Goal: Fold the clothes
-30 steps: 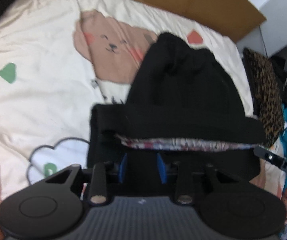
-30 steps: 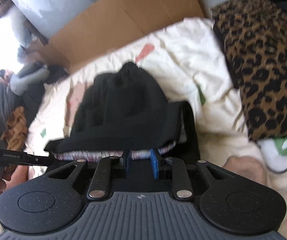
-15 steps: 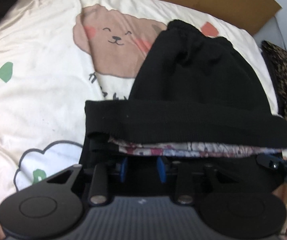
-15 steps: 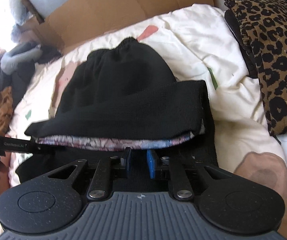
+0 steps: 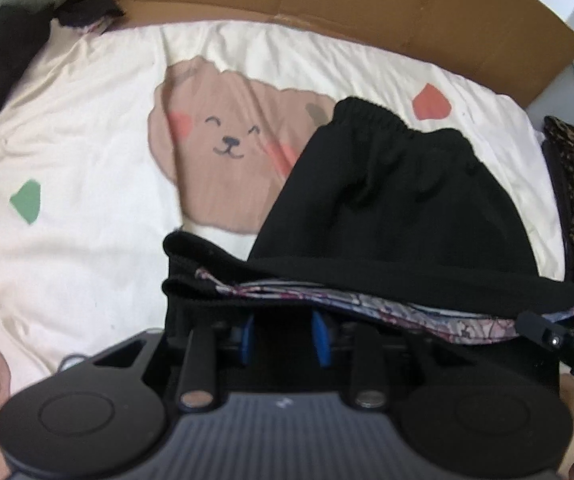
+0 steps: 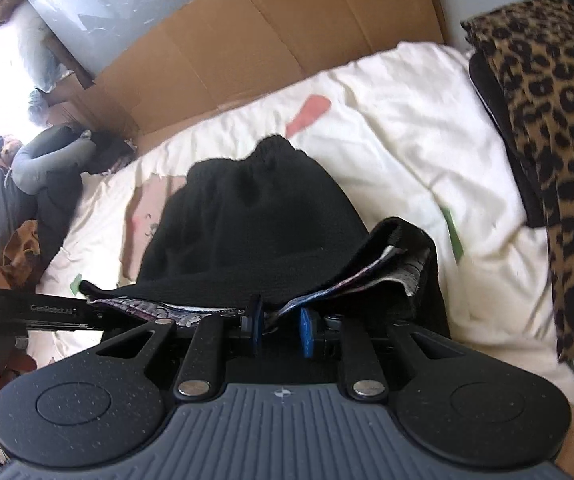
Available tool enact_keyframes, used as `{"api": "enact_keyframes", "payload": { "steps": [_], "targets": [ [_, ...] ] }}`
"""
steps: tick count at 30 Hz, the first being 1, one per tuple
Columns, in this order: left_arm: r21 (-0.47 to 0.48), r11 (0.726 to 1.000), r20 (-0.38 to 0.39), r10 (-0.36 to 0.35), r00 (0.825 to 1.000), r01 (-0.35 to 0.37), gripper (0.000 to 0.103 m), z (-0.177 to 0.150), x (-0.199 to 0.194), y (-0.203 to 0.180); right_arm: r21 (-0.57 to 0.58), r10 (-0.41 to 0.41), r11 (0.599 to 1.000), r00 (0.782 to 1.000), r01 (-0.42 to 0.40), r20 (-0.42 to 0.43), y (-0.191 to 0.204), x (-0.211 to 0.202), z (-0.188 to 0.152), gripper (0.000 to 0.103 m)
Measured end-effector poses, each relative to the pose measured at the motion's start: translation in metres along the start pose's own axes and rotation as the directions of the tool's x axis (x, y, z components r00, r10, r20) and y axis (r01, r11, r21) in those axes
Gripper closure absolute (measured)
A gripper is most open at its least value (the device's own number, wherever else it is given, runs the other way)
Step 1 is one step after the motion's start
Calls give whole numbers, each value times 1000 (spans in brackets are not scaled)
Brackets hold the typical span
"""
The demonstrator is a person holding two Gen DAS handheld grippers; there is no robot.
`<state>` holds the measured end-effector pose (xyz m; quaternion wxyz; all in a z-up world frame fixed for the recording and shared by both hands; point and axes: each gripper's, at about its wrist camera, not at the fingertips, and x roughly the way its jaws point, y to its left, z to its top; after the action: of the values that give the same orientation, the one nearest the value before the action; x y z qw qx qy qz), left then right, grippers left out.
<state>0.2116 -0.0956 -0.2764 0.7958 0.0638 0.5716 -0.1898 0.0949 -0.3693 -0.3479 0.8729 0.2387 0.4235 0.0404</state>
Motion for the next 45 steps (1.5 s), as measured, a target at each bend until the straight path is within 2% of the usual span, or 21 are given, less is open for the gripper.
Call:
{"api": "enact_keyframes", "payload": {
  "steps": [5,8,13,17,20,26,33,36,37,39,40,42,45],
  "targets": [
    [19,997,1,-72,997,72,72,9,8,14,17,-17,1000,1000,17,14,4,-2,3,80],
    [47,993,-9,-112,994,112,72,17,21,24,20,-38,999,999,38,-9,3,12,7,80],
    [46,988,11,-150,989,149,72,35,32,48,28,-69,997,997,71,-42,6,38,21,80],
    [66,988,33,-144,989,141,72,41,28,62,-10,-81,997,995,80,-55,17,39,34,81],
    [53,987,40,-153,987,151,71,47,26,73,-56,-111,993,993,109,-45,22,29,41,81],
    [95,979,29,-182,983,179,68,48,26,83,-63,-101,993,995,100,-1,20,-5,33,81],
    [158,958,45,-247,968,237,64,40,21,83,-120,-216,969,976,217,16,5,-8,25,81],
    [165,952,63,-270,961,256,62,42,16,87,-111,-221,968,973,227,64,-1,-21,32,80],
    [163,951,64,-277,959,264,62,42,15,89,-101,-208,971,975,216,84,-2,-28,35,79],
    [177,946,60,-285,957,271,62,42,15,90,-87,-185,977,975,196,120,-4,-40,41,63],
    [187,944,57,-287,956,272,62,42,15,90,-94,-186,976,975,198,123,-4,-42,42,60],
    [195,940,44,-293,955,280,61,40,19,90,-104,-190,974,974,203,123,-6,-42,44,60],
    [198,936,30,-304,952,293,61,35,26,90,-94,-206,973,976,211,67,-15,-28,40,60]
  ]
}}
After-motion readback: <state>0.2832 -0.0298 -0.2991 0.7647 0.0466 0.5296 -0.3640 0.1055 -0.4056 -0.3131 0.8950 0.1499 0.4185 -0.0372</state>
